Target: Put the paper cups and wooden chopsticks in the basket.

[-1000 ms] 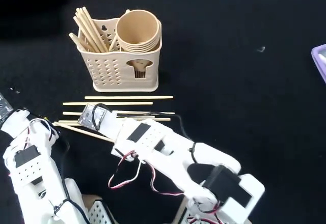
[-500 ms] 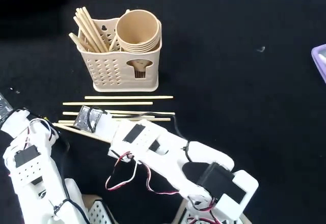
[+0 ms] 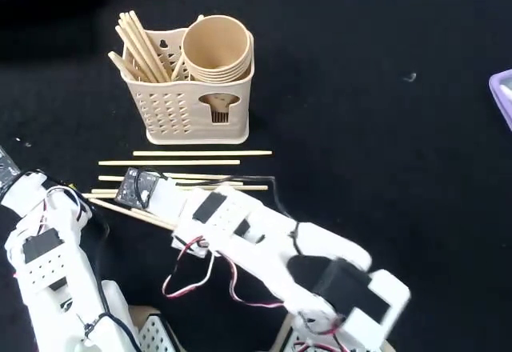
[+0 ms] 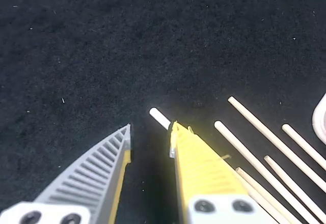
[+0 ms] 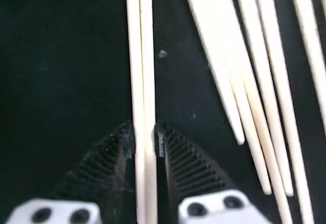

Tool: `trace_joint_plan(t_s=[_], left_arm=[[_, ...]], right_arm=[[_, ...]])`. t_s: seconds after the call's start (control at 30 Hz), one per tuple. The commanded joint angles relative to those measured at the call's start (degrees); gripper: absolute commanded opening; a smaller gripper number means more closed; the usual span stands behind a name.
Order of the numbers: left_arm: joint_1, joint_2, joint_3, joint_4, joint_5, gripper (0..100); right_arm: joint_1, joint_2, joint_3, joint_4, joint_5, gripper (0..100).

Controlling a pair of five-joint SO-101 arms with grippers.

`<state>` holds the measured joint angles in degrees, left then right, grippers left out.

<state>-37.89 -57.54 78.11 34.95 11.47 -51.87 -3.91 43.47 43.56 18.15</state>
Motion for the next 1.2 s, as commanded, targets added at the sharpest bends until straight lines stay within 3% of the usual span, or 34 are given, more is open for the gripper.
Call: trace_joint_plan(t_s=[0.0,0.27,0.4,0.63,0.77,0.97,1.17], left_arm=[[0.8,-1.1,-1.3,-1.0,0.1,14],[0.8,-1.1,-1.4,-1.0,0.1,14],[0.8,-1.1,-1.5,-1.0,0.2,14],[0.8,-1.1,-1.3,-1.0,0.2,14],[0.9,-1.1,-1.3,-1.1,0.2,14],[0.9,-1.1,0.5,-4.6,0.1,14],[0.9,-1.1,0.7,-4.6,0.2,14]], right_arm=[[0.1,-9.5,-2.3,5.7,0.3,1.0],[6.6,-27.0,1.5,14.2,0.4,1.0],[11.7,-37.4,-2.9,13.8,0.4,1.1],[12.1,-42.9,-10.1,-4.1,-1.1,1.1],[12.0,-39.4,-13.5,-17.5,-11.3,1.1],[12.0,-26.5,-20.5,-35.3,-14.9,1.1],[14.2,-10.9,-32.2,-41.3,-15.0,1.1]])
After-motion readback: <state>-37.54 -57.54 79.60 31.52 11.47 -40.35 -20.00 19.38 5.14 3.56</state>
